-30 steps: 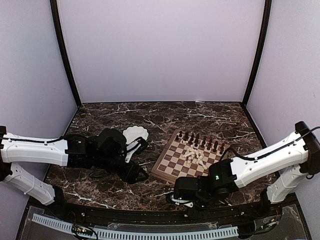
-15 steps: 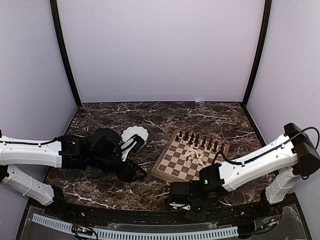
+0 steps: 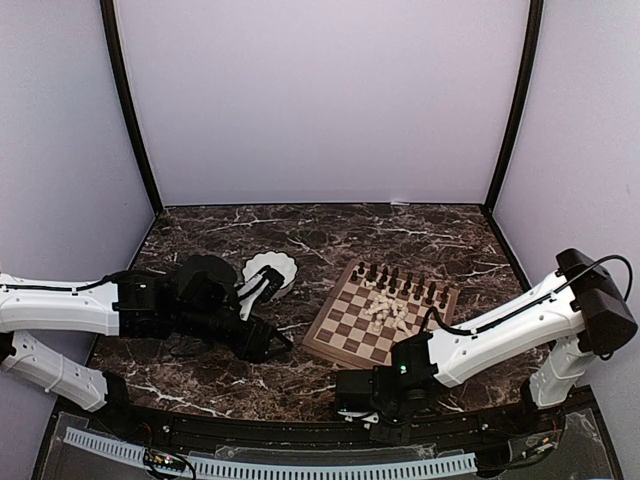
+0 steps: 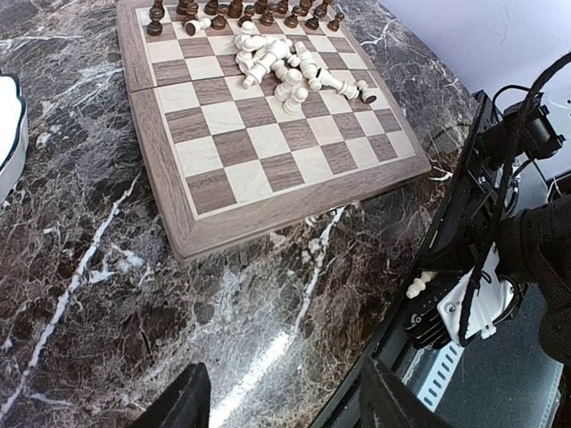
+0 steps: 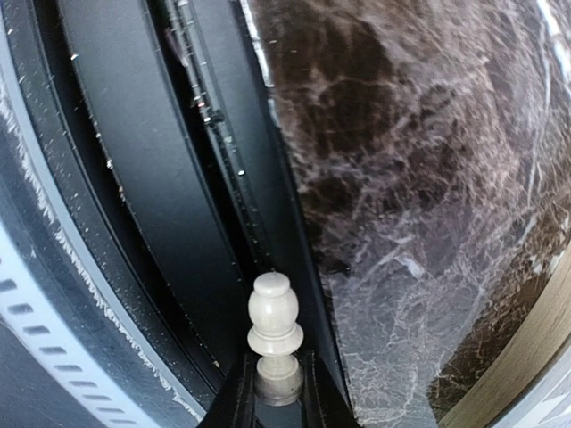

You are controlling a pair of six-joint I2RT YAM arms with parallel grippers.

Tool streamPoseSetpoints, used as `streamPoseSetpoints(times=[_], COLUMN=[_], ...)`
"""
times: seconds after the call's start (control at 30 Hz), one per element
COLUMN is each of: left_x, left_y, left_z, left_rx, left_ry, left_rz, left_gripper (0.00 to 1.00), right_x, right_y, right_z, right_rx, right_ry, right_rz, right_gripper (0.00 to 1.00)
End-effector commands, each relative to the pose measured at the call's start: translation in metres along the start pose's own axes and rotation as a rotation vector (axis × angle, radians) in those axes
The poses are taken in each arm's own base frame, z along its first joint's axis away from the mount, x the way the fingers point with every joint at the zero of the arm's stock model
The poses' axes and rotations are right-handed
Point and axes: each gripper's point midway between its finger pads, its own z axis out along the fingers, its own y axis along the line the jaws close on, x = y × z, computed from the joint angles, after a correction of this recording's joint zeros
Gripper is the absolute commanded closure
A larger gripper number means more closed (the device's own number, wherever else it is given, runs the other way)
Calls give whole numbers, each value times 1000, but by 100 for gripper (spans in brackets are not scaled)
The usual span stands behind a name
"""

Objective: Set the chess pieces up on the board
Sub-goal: Pick up the bishop from the center of the board, then pass from the right arm to the left

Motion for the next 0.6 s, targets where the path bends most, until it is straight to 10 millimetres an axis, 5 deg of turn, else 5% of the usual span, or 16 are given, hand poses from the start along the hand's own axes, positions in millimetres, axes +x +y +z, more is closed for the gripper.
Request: streamPoseSetpoints(times=[0.0,0.37,0.57], left_x=[-5,-24,-53], left_y=[-2,-17,-43], left_z=[-6,6,9], left_rx=[3,58,281], left_ry=[-29,-12,11], left_rz=[0,-26,-57], left_gripper=[40,38,38], right_x=[-6,-65,-90], right_y=[-2,-40,-69], right_z=[-5,-95,-150], right_rx=[26,69,60], right_ry=[-36,-402,-653], right_rz=[-5,138,261], right_gripper=[88,91,92])
